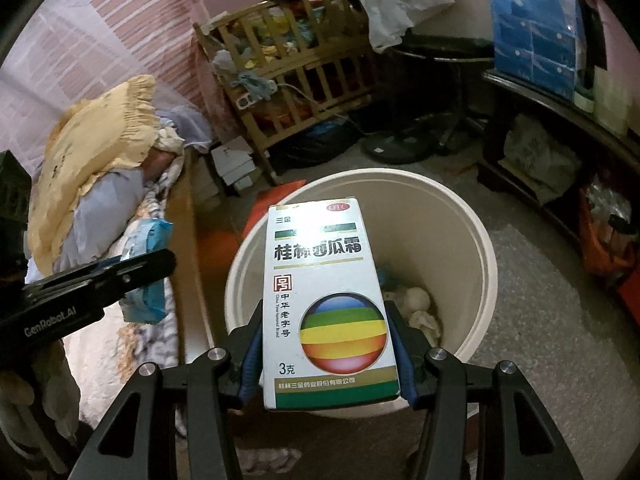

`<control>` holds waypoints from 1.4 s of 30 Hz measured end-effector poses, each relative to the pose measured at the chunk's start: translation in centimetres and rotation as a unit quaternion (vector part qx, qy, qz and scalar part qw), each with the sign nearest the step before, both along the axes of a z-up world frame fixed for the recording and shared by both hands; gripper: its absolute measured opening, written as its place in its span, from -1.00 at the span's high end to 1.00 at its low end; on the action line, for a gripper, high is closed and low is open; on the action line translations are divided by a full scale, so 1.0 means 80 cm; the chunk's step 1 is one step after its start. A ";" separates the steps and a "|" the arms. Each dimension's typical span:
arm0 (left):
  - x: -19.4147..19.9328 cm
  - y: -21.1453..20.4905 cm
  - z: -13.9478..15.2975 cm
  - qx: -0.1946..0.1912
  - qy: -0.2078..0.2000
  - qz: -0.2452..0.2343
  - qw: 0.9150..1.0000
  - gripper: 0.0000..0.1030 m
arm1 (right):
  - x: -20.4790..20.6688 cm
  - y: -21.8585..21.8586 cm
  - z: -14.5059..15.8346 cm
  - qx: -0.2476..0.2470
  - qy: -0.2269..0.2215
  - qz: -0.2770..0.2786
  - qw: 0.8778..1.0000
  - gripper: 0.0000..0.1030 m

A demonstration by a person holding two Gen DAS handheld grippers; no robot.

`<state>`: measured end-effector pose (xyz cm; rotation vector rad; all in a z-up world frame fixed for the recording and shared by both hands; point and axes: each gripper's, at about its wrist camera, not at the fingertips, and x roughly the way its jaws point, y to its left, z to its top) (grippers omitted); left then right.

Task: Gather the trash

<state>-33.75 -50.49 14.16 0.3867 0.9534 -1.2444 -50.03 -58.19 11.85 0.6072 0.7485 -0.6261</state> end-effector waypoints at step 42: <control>-0.034 0.162 0.105 -0.117 -0.125 0.080 0.982 -0.13 | -0.032 0.125 0.120 -0.141 -0.051 -0.035 0.988 -0.54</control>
